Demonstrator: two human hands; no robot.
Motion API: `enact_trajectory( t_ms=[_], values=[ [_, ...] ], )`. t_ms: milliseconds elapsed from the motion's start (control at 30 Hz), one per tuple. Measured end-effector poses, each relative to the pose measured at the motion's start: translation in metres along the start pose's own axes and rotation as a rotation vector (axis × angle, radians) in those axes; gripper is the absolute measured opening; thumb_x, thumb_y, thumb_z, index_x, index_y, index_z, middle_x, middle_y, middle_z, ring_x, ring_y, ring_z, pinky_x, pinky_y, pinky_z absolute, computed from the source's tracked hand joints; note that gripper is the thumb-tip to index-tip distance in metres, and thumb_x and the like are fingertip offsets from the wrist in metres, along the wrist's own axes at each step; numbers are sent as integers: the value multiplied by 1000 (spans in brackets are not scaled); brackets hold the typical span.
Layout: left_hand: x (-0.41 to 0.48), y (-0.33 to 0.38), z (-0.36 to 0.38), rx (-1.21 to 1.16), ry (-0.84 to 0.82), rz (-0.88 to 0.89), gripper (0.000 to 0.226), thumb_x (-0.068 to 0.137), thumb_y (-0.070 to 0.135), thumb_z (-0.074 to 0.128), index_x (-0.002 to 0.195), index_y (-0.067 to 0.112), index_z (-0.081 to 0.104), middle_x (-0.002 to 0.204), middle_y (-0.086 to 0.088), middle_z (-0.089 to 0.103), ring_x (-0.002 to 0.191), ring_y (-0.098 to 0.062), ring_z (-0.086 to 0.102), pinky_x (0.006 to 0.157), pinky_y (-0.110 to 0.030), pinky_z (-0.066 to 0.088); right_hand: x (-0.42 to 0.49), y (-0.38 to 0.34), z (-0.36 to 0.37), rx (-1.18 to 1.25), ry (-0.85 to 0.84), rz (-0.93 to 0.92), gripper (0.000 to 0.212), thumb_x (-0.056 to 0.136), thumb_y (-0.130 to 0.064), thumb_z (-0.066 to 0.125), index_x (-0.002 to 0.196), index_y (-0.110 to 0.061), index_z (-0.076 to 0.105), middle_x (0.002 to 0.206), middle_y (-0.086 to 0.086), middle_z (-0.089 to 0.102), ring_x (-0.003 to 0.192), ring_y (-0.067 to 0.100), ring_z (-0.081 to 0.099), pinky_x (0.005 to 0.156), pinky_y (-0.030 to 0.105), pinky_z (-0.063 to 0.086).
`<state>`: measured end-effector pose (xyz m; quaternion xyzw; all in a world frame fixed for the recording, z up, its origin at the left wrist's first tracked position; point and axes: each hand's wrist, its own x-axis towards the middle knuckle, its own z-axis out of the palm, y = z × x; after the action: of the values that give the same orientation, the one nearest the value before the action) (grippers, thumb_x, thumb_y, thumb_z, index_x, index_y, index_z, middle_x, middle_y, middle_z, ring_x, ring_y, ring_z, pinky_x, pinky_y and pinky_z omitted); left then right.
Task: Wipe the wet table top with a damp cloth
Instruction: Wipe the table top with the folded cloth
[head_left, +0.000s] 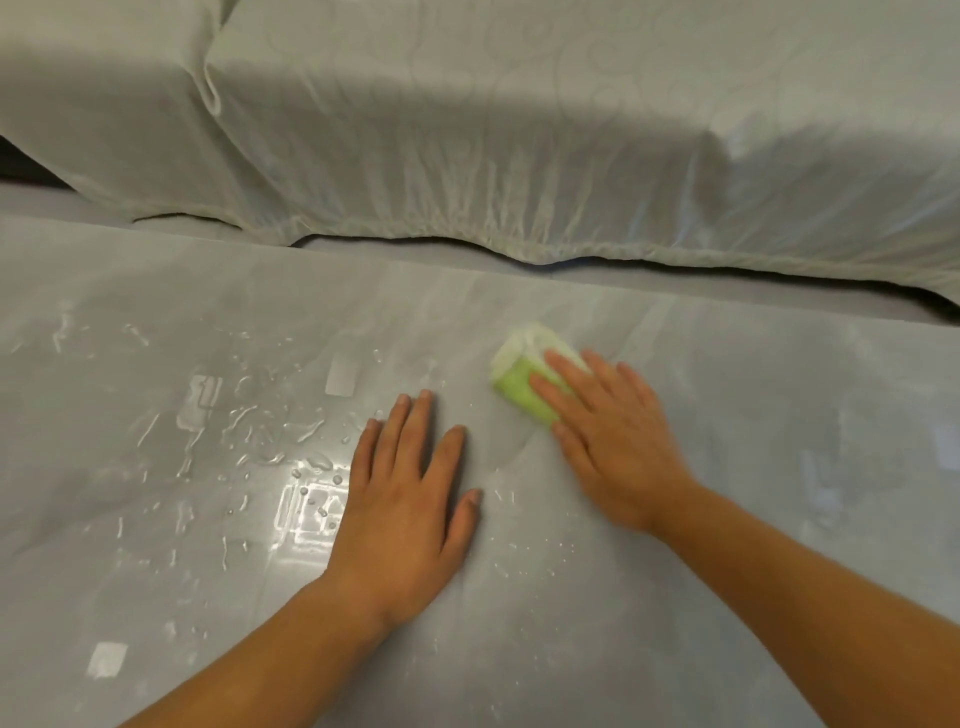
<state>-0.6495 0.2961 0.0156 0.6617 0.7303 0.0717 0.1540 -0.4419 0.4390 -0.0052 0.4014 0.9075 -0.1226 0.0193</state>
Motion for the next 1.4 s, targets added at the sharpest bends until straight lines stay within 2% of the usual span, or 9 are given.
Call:
enact_trajectory(
  t_ms=[133, 267, 367, 467, 567, 767, 1033, 1300, 1400],
  values=[
    [-16, -3, 7, 1, -38, 3, 57, 98, 49, 33, 147, 21, 38, 163, -13, 12, 152, -27, -2, 120, -53, 7, 24, -32, 4, 66, 128, 346, 58, 99, -43, 17, 155, -34, 26, 166, -7, 21, 153, 27, 16, 121, 48, 11],
    [-20, -8, 9, -1, -49, 38, 60, 98, 50, 30, 151, 20, 32, 163, -14, 13, 152, -27, -4, 120, -53, 3, -51, -73, 16, 92, 89, 195, 54, 102, -39, 26, 156, -38, 24, 166, -13, 15, 154, 20, 10, 123, 44, 9],
    [-21, -10, 8, -10, -42, 53, 61, 97, 50, 32, 150, 19, 34, 163, -15, 13, 152, -28, -2, 120, -52, 3, -87, -51, 19, 83, 61, 93, 52, 103, -38, 31, 154, -42, 25, 165, -15, 18, 154, 19, 16, 123, 42, 12],
    [-27, -11, 5, -56, -24, 64, 59, 96, 48, 36, 147, 19, 39, 163, -16, 11, 151, -28, -4, 120, -54, 4, -77, -30, 17, 78, 115, 314, 51, 102, -41, 26, 153, -44, 24, 164, -16, 17, 153, 22, 18, 121, 39, 9],
    [-38, -15, 7, -63, -32, 82, 59, 96, 48, 36, 147, 19, 39, 164, -15, 9, 151, -29, -5, 119, -57, 7, -91, -70, 24, 106, 173, 449, 55, 100, -40, 28, 155, -41, 24, 166, -13, 14, 153, 23, 16, 121, 42, 10],
    [-54, -27, 15, 13, -67, 123, 61, 97, 48, 33, 153, 21, 29, 164, -15, 8, 151, -31, -6, 118, -59, 8, -152, -131, 42, 78, 133, 210, 54, 100, -34, 36, 154, -36, 32, 165, -10, 22, 152, 24, 23, 117, 49, 23],
    [-54, -27, 19, 8, -49, 107, 60, 96, 46, 35, 152, 22, 32, 163, -16, 14, 151, -32, -2, 118, -59, 7, -1, -86, 26, 100, 207, 543, 55, 99, -39, 23, 154, -35, 30, 165, -6, 22, 152, 29, 18, 119, 49, 13],
    [-82, -26, 7, -77, 1, 115, 44, 98, 39, 38, 136, 19, 50, 159, -13, 27, 150, -30, 11, 118, -56, 15, -127, -119, 41, 120, 127, 114, 52, 100, -30, 36, 151, -37, 36, 164, -11, 25, 152, 23, 21, 121, 47, 19],
    [-114, -18, 10, -54, -25, 81, 44, 96, 40, 40, 134, 20, 50, 157, -14, 30, 150, -31, 15, 117, -57, 16, -84, -96, 36, 113, 177, 312, 52, 99, -36, 29, 150, -35, 38, 162, -6, 29, 150, 30, 27, 119, 51, 21]
  ],
)
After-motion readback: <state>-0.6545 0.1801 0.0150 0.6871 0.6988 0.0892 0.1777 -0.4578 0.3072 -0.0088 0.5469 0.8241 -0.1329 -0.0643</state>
